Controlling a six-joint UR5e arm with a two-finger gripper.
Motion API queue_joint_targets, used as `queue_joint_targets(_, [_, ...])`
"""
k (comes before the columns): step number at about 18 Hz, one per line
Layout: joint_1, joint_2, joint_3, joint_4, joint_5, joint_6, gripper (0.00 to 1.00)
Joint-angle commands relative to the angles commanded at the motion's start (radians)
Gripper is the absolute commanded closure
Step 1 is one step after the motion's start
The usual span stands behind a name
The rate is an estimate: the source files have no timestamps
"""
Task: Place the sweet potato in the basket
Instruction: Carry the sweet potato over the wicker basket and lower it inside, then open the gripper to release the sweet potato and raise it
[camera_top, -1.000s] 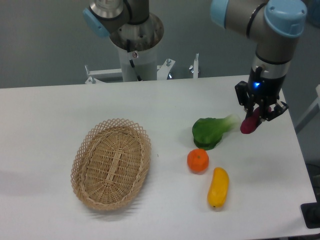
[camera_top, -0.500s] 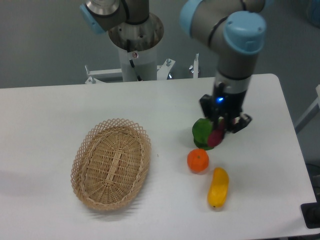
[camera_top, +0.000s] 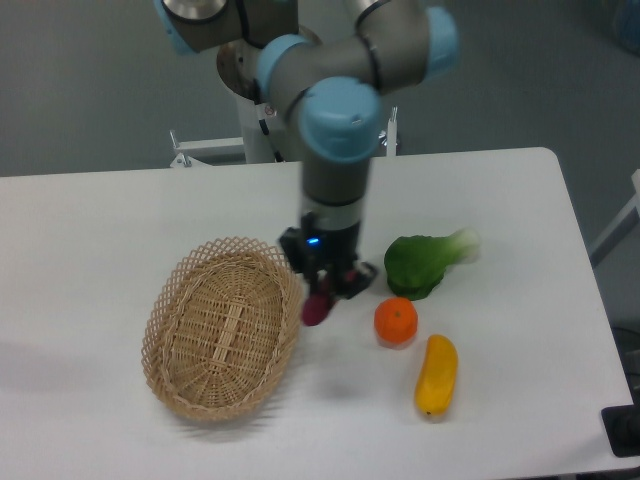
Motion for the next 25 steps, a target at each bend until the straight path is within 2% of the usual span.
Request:
queue_joint_targets(4, [-0.075,-0.052,-0.04,0.055,0.066,-0.037,0.74])
queue_joint_targets(8, [-0.121,-0.113,-0.04,0.069,0.1,-0.071,0.74])
queue_joint_targets(11, [-0.152,-0.141,-0.042,0.071,0.135,-0.071,0.73])
queue_joint_targets(15, [-0.169,-0.169,-0.046,0.105,0.147,-0.075,0.69])
queue_joint_targets(18, [-0.183,-0.17,-0.045,0.105,0.149,-0.074,0.69])
queue_joint_targets(19, [-0.183,-0.169,-0.045,0.105,0.149,-0.071,0.63])
queue_joint_targets(20, [-0.183,-0.167,-0.042,0.106,0.149,-0.071,0.47])
queue_joint_targets(21, [-0.183,-0.167,-0.037,0.105,0.151,-0.069,0.24])
queue_joint_targets(22, [-0.183,-0.166,-0.029,0.105,0.161,-0.068,0.09])
queue_joint_targets(23, [-0.183,-0.163,-0.026,0.106,0.183,-0.063,0.0])
queue_joint_targets(25, [-0.181,-0.158,-0.008,0.106,0.192,-0.062,0.0])
